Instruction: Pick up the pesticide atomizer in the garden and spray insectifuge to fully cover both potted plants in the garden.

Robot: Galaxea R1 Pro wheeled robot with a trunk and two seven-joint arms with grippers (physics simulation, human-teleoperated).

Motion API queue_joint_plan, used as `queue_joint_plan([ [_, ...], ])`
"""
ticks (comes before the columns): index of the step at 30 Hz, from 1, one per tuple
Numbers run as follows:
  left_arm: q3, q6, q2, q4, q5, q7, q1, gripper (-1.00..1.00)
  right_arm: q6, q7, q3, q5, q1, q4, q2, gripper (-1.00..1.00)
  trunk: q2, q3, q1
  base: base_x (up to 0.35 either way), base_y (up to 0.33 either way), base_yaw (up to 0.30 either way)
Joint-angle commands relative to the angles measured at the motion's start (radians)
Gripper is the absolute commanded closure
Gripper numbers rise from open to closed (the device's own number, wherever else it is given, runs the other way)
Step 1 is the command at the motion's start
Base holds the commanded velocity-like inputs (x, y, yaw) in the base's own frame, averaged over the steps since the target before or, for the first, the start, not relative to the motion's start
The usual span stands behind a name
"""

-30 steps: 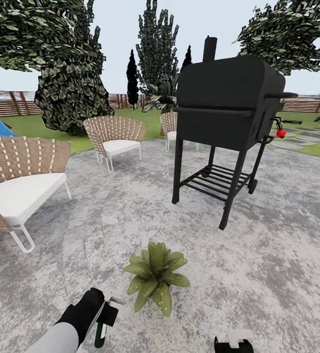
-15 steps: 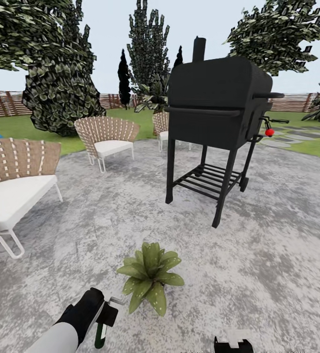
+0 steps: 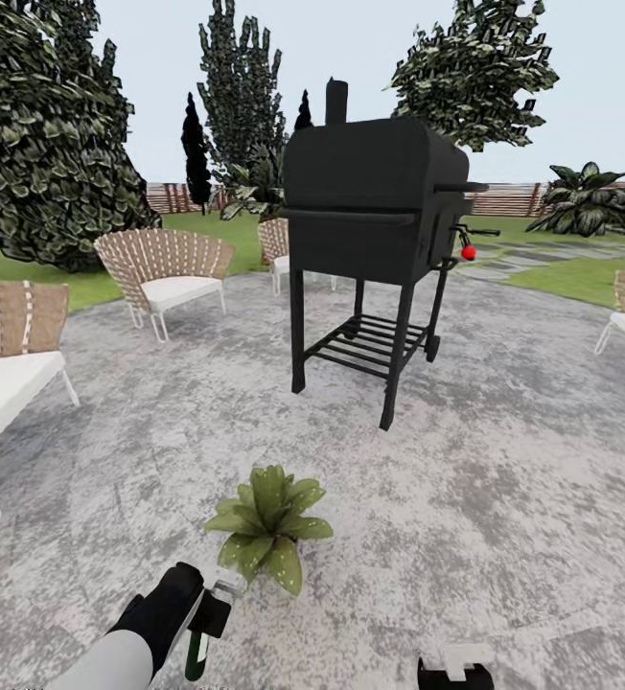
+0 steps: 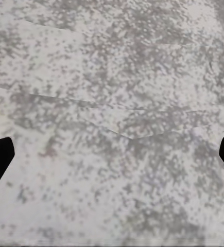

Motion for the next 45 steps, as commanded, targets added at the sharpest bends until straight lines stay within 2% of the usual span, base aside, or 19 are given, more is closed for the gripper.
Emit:
queue_joint_plan([
  [1, 0.008, 0.004, -0.001, -0.002, -0.011, -0.008, 0.000, 1.00, -0.003, -0.003, -0.008, 0.010, -0.001, 0.001, 0.001, -1.00, 0.000, -0.001, -0.001, -0.304, 0.198, -0.265],
  [8, 0.009, 0.006, -0.002, -0.003, -0.011, -0.009, -0.001, 1.00, -0.003, -0.003, -0.008, 0.010, -0.001, 0.001, 0.001, -1.00, 0.000, -0.001, -0.001, -0.279, 0.230, -0.265],
  [11, 0.005, 0.026, -0.006, -0.005, -0.011, -0.009, -0.011, 1.00, -0.003, -0.003, -0.009, 0.010, -0.001, 0.000, 0.000, -1.00, 0.000, -0.001, -0.001, -0.142, 0.124, -0.226],
  [12, 0.001, 0.072, -0.004, -0.007, -0.011, -0.015, -0.021, 1.00, -0.003, -0.003, -0.009, 0.010, -0.001, 0.000, -0.001, -1.00, 0.000, -0.001, -0.001, -0.028, 0.024, -0.063],
  [15, -0.002, 0.106, 0.007, -0.007, -0.018, -0.081, -0.080, 1.00, -0.003, -0.003, -0.009, 0.010, -0.001, 0.000, -0.002, -1.00, 0.000, -0.001, -0.001, -0.009, 0.008, -0.020],
  [16, -0.002, 0.116, 0.020, -0.007, -0.021, -0.116, -0.105, 1.00, -0.003, -0.003, -0.009, 0.010, -0.001, 0.000, -0.002, -1.00, 0.000, -0.001, -0.001, -0.002, 0.002, -0.005],
  [17, -0.002, 0.159, 0.050, -0.008, -0.021, -0.159, -0.142, 1.00, -0.003, -0.003, -0.009, 0.011, -0.001, 0.000, -0.002, -1.00, 0.000, -0.001, -0.001, -0.001, 0.001, -0.002],
  [19, -0.003, 0.212, 0.083, -0.008, -0.020, -0.192, -0.186, 1.00, -0.003, -0.003, -0.009, 0.012, -0.001, 0.001, -0.003, -1.00, 0.000, -0.001, -0.001, 0.000, 0.000, 0.000],
  [23, -0.003, 0.228, 0.099, -0.009, -0.019, -0.220, -0.222, 1.00, -0.003, -0.003, -0.009, 0.012, -0.001, 0.001, -0.003, -1.00, 0.000, -0.001, -0.001, 0.000, 0.000, 0.000],
  [27, -0.005, 0.228, 0.099, -0.008, -0.019, -0.224, -0.219, 1.00, -0.003, -0.003, -0.009, 0.011, -0.001, 0.000, -0.002, -1.00, 0.000, -0.001, -0.001, 0.000, 0.000, 0.000],
  [31, -0.014, 0.217, 0.088, -0.007, -0.018, -0.226, -0.212, 1.00, -0.003, -0.003, -0.008, 0.010, -0.001, 0.001, -0.002, -1.00, 0.000, -0.001, -0.001, 0.000, 0.000, 0.000],
  [32, -0.025, 0.215, 0.080, -0.006, -0.017, -0.227, -0.211, 1.00, -0.003, -0.003, -0.008, 0.010, -0.001, 0.001, -0.002, -1.00, 0.000, -0.001, -0.001, 0.000, 0.000, 0.000],
  [33, -0.043, 0.214, 0.061, -0.006, -0.017, -0.227, -0.210, 1.00, -0.003, -0.003, -0.008, 0.010, -0.001, 0.001, -0.002, -1.00, 0.000, -0.001, -0.001, 0.000, 0.000, 0.000],
  [36, -0.058, 0.214, 0.034, -0.005, -0.017, -0.226, -0.210, 1.00, -0.003, -0.003, -0.009, 0.010, -0.001, 0.001, -0.002, -1.00, 0.000, -0.001, -0.001, 0.000, 0.000, 0.000],
  [45, -0.066, 0.209, 0.048, -0.007, -0.021, -0.222, -0.194, 1.00, -0.003, -0.003, -0.009, 0.010, -0.001, 0.001, -0.002, -1.00, 0.000, -0.001, -0.001, -0.006, 0.015, -0.156],
])
